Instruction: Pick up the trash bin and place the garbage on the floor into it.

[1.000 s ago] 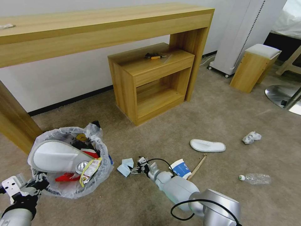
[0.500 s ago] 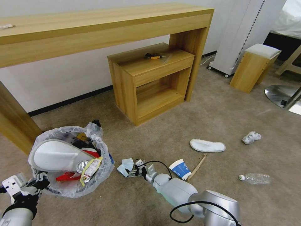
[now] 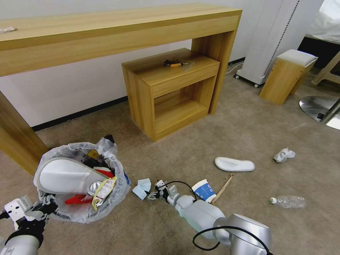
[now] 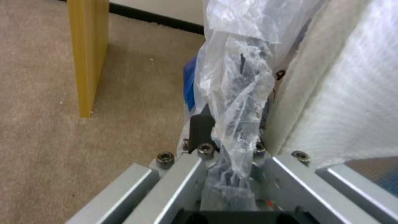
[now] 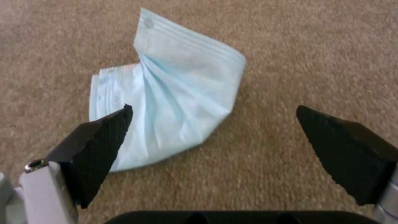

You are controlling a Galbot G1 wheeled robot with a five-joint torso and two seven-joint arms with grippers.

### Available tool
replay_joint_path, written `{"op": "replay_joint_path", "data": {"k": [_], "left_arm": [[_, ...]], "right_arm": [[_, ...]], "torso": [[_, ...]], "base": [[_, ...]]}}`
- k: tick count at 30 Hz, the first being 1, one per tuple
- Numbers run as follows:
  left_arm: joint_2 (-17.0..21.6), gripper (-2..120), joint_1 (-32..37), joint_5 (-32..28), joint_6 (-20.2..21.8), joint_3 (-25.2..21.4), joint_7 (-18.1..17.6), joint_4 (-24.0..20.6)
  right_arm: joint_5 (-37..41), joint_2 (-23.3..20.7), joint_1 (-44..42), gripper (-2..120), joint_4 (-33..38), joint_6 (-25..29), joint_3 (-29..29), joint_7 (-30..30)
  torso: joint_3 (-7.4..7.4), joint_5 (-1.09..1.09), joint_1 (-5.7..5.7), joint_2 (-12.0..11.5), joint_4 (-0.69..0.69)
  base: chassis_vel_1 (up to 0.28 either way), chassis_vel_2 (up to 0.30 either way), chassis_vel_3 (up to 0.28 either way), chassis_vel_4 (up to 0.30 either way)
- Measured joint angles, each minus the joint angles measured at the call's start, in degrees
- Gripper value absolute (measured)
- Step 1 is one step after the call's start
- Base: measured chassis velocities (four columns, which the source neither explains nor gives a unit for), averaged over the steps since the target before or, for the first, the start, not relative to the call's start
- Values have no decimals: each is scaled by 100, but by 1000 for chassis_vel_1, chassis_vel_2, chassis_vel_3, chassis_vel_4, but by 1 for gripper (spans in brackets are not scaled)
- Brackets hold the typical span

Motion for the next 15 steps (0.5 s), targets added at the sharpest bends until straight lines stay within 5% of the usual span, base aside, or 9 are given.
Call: {"op": "replay_joint_path", "data": {"k": [15], "left_arm": [[-49,0,54,15,9,-17,5,-112]], "right_arm": [[119,0,-4,100,114,-79,-113,11]], "torso": [[0,0,0,0,0]], "base": [[0,0,0,0]]}}
